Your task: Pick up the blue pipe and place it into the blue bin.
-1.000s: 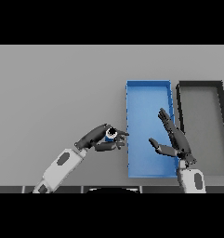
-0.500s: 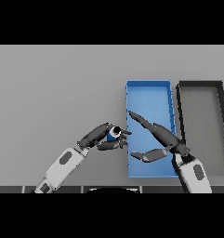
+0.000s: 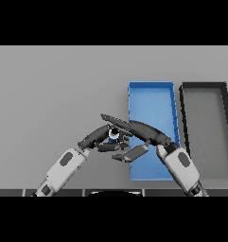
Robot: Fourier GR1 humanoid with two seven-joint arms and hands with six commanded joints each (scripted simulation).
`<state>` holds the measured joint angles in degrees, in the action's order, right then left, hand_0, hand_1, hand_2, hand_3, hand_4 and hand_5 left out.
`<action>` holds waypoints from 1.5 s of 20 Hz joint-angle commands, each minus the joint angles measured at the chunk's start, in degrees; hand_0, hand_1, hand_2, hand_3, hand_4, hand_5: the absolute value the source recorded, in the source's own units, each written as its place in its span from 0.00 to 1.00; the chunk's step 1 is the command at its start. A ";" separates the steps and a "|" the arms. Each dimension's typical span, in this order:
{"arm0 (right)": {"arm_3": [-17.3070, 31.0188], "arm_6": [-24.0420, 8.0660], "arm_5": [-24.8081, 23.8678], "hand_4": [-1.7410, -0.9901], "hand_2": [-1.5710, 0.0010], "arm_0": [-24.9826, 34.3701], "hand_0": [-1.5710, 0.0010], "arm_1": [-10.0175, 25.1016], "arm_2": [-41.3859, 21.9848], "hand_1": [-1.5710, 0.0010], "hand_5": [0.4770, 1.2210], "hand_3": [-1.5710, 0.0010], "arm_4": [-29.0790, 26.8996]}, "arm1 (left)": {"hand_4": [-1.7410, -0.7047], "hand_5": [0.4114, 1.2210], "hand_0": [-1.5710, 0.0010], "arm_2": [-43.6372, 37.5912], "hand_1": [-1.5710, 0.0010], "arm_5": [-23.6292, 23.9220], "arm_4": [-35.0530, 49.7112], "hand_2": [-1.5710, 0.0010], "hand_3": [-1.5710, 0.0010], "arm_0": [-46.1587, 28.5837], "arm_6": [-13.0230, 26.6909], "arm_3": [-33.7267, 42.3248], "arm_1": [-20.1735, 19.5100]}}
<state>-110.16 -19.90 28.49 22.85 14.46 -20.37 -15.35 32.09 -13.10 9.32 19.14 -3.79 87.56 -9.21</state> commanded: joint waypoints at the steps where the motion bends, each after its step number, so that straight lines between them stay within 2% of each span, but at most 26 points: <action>1: 0.98 0.09 0.04 0.68 1.00 0.81 1.00 -0.85 -0.42 1.00 0.07 1.00 0.51 | 0.01 1.00 0.00 -0.07 0.00 -0.60 0.03 0.00 0.04 0.44 0.56 -0.88 -0.07; 4: 3.49 -1.71 -0.14 0.69 1.00 3.87 1.00 -2.57 -0.73 1.00 0.05 1.00 0.17 | 0.01 1.00 0.00 -0.08 0.00 -0.91 0.36 0.00 0.04 -0.31 0.01 -0.09 -0.11; 6: 5.85 -1.78 1.06 0.69 0.98 5.28 1.00 -3.26 -0.90 1.00 0.05 1.00 0.05 | 0.01 1.00 0.00 -0.01 0.00 -1.32 0.48 0.00 0.04 -0.75 0.11 0.22 -0.41; 7: 7.30 -1.69 1.36 0.68 0.97 6.25 1.00 -4.20 -1.13 0.99 0.05 1.00 0.29 | 0.02 1.00 0.00 -0.19 0.00 -1.44 0.98 0.00 0.08 -0.18 1.55 0.32 -0.15; 8: 8.33 -1.68 1.82 0.67 0.96 7.83 0.99 -4.53 -0.80 0.98 0.05 0.99 -0.18 | 0.02 1.00 0.00 -0.60 0.00 -2.33 1.95 0.00 0.06 -0.01 1.52 -0.24 -0.15; 9: 9.52 -0.91 2.53 0.63 0.93 8.33 0.97 -4.64 -0.80 0.95 0.06 0.97 0.28 | 0.02 1.00 0.00 -0.65 0.00 -2.80 2.23 0.00 0.11 -0.03 1.29 -0.38 -0.03; 10: 10.26 -0.77 2.84 0.58 0.88 8.87 0.91 -5.46 -1.47 0.89 0.06 0.93 0.87 | 0.11 1.00 0.05 -0.32 0.11 -2.70 0.47 0.13 0.27 -0.01 -1.03 0.16 -0.51; 12: 10.84 -1.20 4.23 0.47 0.68 9.37 0.70 -5.71 -1.88 0.68 0.08 0.76 0.34 | 0.15 1.00 0.37 1.34 0.43 -0.22 -5.14 0.44 0.53 1.42 2.85 0.22 -1.84; 13: 11.06 -0.99 4.29 0.38 0.55 9.75 0.56 -6.57 -2.59 0.54 0.10 0.64 0.39 | 0.13 1.00 0.44 1.31 0.47 0.35 -5.95 0.49 0.58 1.15 1.71 0.36 -1.98; 14: 10.78 -1.00 4.55 0.32 0.44 9.75 0.44 -6.53 -2.65 0.44 0.13 0.55 -1.00 | 0.10 1.00 0.43 1.25 0.45 0.50 -5.62 0.46 0.58 0.88 1.77 1.05 -1.86; 15: 10.96 -2.26 4.38 0.27 0.35 9.47 0.36 -6.58 -2.55 0.35 0.17 0.47 -2.55 | 0.08 0.96 0.34 0.63 0.36 0.60 -4.27 0.37 0.60 0.78 1.08 1.07 -0.90; 17: 10.65 -3.22 2.73 0.33 0.22 9.14 0.23 -7.25 -2.81 0.22 0.31 0.30 -4.39 | 0.05 0.98 0.22 -0.10 0.23 -0.82 -1.16 0.24 0.67 -0.36 -0.90 1.10 0.13; 18: 10.57 -2.93 2.25 0.35 0.18 9.29 0.18 -7.56 -2.56 0.18 0.45 0.24 -4.04 | 0.04 0.98 0.18 -0.47 0.18 -1.24 0.12 0.19 0.66 -0.72 -1.45 0.96 0.40; 20: 10.12 -0.61 2.65 0.38 0.11 8.58 0.12 -7.35 -2.53 0.11 0.65 0.15 -1.83 | 0.03 0.99 0.11 -0.62 0.12 -1.29 0.35 0.12 0.65 -0.72 -1.24 0.95 0.29; 22: 10.24 0.54 3.21 0.38 0.07 8.65 0.07 -7.67 -2.32 0.07 0.77 0.10 0.75 | 0.02 0.99 0.07 0.28 0.08 0.12 -0.75 0.08 0.62 -0.27 -1.04 0.46 0.47; 23: 10.20 2.11 3.85 0.37 0.06 8.31 0.06 -7.96 -2.39 0.06 0.82 0.08 2.12 | 0.01 0.99 0.06 0.30 0.07 0.17 -0.91 0.06 0.65 0.15 -1.30 0.31 -0.03; 24: 9.74 1.27 3.88 0.36 0.05 8.13 0.05 -8.49 -2.13 0.05 0.85 0.06 2.42 | 0.01 1.00 0.05 0.68 0.07 0.96 -1.16 0.05 0.66 0.28 -1.71 0.17 -0.06; 26: 10.09 1.64 4.74 0.36 0.03 7.15 0.03 -9.91 -1.98 0.03 0.91 0.04 2.26 | 0.01 1.00 0.05 1.04 0.14 0.83 -1.60 0.03 0.68 0.44 -1.06 0.80 -1.26; 27: 9.89 2.15 5.13 0.35 0.02 6.44 0.02 -10.06 -1.59 0.02 0.93 0.03 1.54 | 0.10 1.00 0.09 1.11 0.22 0.08 -1.65 0.14 0.66 0.27 -1.67 0.94 -1.88; 28: 9.62 2.62 5.06 0.35 0.02 6.08 0.02 -10.67 -1.81 0.02 0.94 0.03 2.05 | 0.19 1.00 0.10 1.32 0.24 -0.48 -2.34 0.21 0.67 1.06 -1.73 0.73 -2.14; 30: 9.13 3.45 5.37 0.35 0.01 5.57 0.01 -11.15 -2.09 0.01 0.96 0.02 3.62 | 0.38 1.00 0.38 1.39 0.49 -2.75 -2.53 0.48 0.79 1.23 -1.72 0.30 -2.78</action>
<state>-101.02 -16.50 34.01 28.38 3.32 -22.46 -11.67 33.49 -16.01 6.60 20.36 -5.92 87.87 -12.00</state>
